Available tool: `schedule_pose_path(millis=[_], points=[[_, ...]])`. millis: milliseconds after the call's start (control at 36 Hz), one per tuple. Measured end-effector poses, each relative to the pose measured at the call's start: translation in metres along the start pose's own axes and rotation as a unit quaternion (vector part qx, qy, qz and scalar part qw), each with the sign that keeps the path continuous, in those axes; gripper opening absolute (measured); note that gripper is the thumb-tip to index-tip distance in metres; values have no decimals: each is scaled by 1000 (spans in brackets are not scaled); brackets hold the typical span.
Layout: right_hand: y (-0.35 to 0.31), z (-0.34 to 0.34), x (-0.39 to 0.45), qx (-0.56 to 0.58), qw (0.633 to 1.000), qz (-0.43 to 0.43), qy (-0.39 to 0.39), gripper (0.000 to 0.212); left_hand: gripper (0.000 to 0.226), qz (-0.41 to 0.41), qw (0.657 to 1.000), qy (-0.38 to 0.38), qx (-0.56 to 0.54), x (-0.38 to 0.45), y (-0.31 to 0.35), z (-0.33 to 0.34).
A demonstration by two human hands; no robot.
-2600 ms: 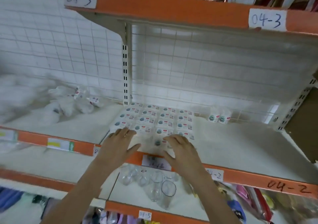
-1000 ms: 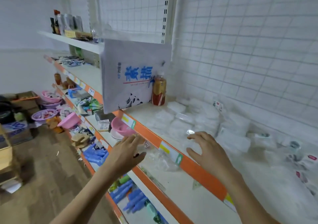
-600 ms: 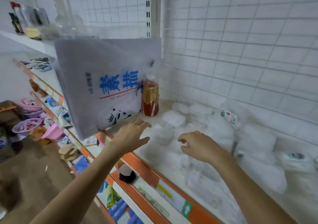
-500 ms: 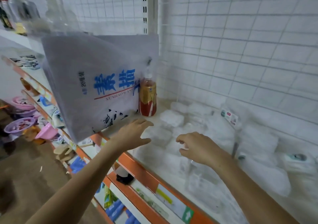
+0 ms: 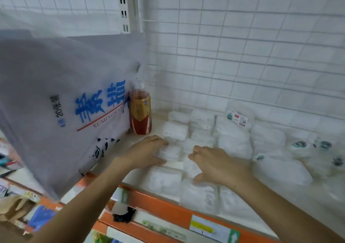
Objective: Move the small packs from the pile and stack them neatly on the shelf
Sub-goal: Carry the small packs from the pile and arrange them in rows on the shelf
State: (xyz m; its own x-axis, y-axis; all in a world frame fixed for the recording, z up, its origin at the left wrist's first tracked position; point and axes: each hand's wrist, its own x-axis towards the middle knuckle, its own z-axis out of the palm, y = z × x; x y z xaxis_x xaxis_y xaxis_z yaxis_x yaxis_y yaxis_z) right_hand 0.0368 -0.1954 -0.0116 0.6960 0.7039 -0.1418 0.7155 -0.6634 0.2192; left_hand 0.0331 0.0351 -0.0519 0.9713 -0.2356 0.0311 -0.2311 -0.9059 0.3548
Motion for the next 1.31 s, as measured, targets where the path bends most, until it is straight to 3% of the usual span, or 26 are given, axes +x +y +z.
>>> schedule_pose_path(millis=[111,306,389,556,667,750,889,1028,1111,1194,1306], points=[[-12,0,-3,3,998,50,25,43,72,42,994,56,-85,-10,-14,0],[-28,4,-3,44,994,95,4,50,25,41,968,60,-239,-32,-19,-14],[-26,6,-2,124,985,118,13,54,19,21,951,53,-303,-33,-22,-12],[-20,3,1,182,973,122,69,39,9,11,938,65,-341,-26,-28,-5],[-15,3,7,357,916,160,91,25,12,-12,931,95,-352,-24,-24,-3],[-12,7,15,386,898,178,112,26,14,-24,930,87,-358,-27,-27,-5],[-15,9,25,308,925,175,136,29,45,17,951,36,-306,-33,-31,-6],[-20,8,21,266,945,163,93,36,78,13,978,27,-205,-29,-41,5],[-23,4,18,278,944,171,46,51,95,21,985,24,-169,-28,-42,9],[-26,1,16,274,946,173,2,68,100,22,985,52,-162,-27,-42,11],[-29,0,20,274,944,184,-6,72,80,28,988,66,-140,-26,-43,15]])
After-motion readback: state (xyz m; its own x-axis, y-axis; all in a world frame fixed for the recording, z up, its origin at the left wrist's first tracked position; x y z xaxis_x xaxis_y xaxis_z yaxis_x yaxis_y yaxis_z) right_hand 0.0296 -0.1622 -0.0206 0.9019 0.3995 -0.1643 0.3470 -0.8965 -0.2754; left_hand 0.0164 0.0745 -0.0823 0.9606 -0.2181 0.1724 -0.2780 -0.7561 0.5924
